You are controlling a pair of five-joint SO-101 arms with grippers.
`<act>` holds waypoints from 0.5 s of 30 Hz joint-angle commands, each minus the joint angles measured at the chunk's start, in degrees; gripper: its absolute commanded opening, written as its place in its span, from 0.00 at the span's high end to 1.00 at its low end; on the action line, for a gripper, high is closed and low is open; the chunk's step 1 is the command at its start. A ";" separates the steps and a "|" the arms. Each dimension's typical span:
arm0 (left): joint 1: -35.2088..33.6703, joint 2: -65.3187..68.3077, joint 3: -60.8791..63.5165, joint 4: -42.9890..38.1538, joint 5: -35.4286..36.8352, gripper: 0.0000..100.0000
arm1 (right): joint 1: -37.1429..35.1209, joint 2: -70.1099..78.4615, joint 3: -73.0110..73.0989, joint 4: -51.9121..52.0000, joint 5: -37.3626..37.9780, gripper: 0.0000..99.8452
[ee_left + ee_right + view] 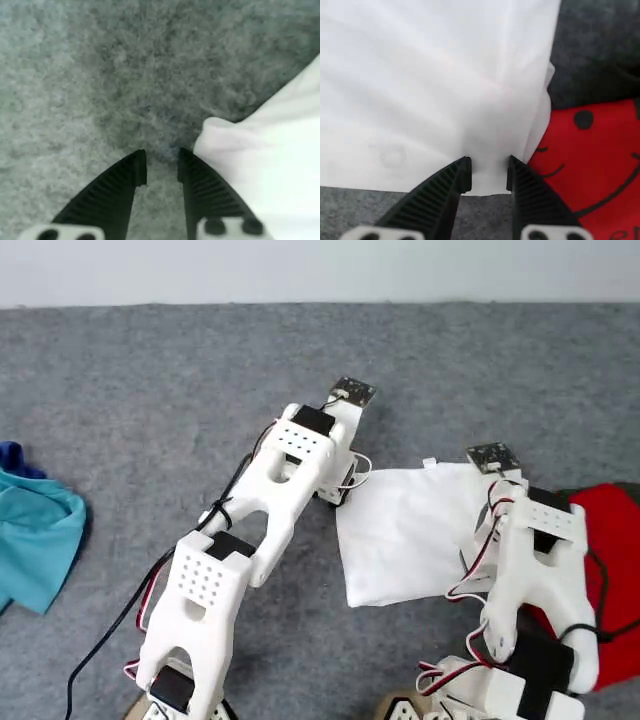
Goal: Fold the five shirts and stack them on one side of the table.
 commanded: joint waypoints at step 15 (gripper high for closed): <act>-4.66 -12.31 -11.21 17.93 -0.26 0.88 | -1.45 -19.82 -9.41 8.66 0.09 0.84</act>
